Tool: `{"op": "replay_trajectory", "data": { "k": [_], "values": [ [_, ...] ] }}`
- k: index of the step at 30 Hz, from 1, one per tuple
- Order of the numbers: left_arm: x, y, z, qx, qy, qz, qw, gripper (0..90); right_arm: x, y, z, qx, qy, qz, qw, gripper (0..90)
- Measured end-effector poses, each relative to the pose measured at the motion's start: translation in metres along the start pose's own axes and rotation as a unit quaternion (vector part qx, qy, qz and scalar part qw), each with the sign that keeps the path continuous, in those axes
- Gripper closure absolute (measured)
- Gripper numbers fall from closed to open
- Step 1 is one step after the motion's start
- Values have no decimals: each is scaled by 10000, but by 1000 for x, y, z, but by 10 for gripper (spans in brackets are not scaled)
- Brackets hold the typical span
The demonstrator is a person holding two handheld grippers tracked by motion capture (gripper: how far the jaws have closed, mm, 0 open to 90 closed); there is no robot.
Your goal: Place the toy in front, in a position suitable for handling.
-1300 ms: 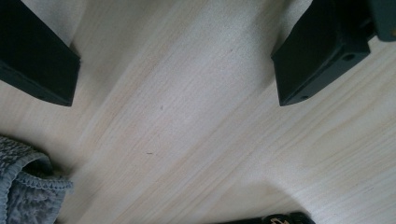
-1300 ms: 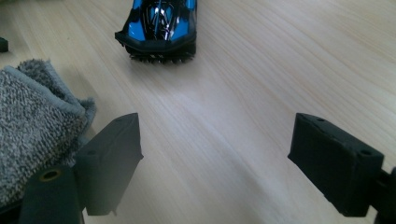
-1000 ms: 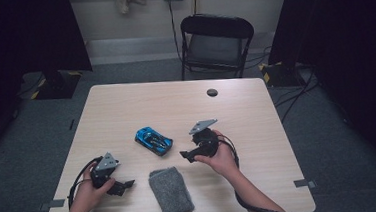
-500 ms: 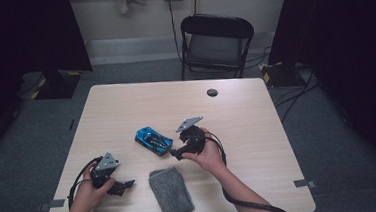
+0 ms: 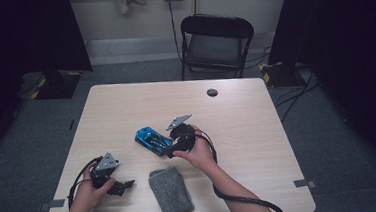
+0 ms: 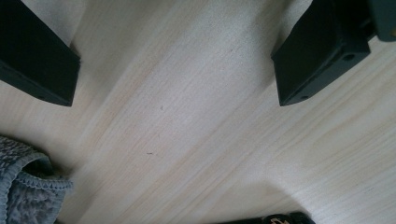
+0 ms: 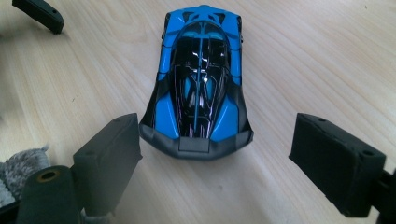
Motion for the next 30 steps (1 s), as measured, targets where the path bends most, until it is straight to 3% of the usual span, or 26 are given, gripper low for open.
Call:
{"op": "replay_trajectory", "data": {
  "k": [20, 30],
  "values": [
    [0, 0, 0, -1, 9, -7, 10000, 0, -21, -14, -14, -44, 70, -27, 10000, 149],
    [0, 0, 0, 0, 13, 2, 10000, 0, -26, -18, -35, 15, -89, -61, 9999, 149]
  ]
}}
Point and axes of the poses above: each handheld gripper's, and its own axes: z roughly backward along the jaws, x roughly out of its underside, y roughly to its right, the point moved 1 cm from there along -z, roughly forward along the jaws, and after that the axes turned 11 degrees about x, right-handed, at the moved point
